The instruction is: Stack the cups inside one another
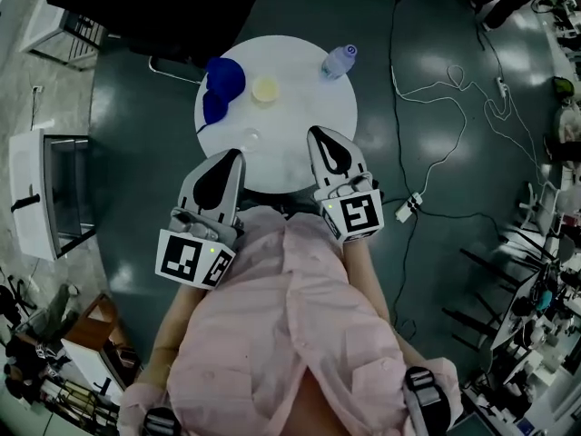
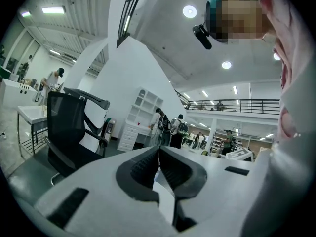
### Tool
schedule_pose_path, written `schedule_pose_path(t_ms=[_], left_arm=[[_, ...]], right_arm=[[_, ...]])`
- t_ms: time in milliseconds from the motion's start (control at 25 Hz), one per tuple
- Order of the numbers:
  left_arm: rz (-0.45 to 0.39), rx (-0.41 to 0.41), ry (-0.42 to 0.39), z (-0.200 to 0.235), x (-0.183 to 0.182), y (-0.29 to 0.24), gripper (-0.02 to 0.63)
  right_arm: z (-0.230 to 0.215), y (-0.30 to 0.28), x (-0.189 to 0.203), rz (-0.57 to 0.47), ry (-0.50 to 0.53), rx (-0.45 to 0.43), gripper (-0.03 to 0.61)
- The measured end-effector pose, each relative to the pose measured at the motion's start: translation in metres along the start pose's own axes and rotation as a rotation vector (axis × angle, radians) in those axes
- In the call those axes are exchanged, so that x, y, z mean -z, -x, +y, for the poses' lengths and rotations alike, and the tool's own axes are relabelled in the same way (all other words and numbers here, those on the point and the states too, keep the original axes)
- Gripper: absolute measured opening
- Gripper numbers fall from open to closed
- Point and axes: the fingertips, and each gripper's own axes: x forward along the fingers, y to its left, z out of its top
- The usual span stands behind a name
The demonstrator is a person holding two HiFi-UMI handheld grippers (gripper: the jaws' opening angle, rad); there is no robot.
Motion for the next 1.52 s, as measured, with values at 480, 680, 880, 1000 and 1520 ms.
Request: schedule_pose_path(t_ms=[480, 680, 880, 1000, 1520], left_arm=[[-0.009, 0.032, 0.005, -0.044, 0.009, -0.028, 0.02], [-0.009, 0.036, 0.006, -0.064, 0.015, -0.033, 0.02], [-0.002, 0.031, -0.018, -0.083, 0.027, -0.034, 0.02], [-0.004, 0.027, -0.033, -0.088, 0.031, -0.033, 0.02], [-0.004, 0.009, -0.055, -0.096, 0.029, -0.034, 0.02]], right_arm=[[-0.038, 0.079, -0.036, -0.113, -0.103, 0.078, 0.034], [-0.043, 0.102, -0.029, -0.102, -0.106, 0.084, 0.034], [-0.049, 0.117, -0.018, -0.084, -0.1, 0.07, 0.034], [-0.049, 0.117, -0.015, -0.078, -0.094, 0.045, 0.034], [-0.042, 0.115, -0.016, -0.087, -0.065, -0.015, 0.034]])
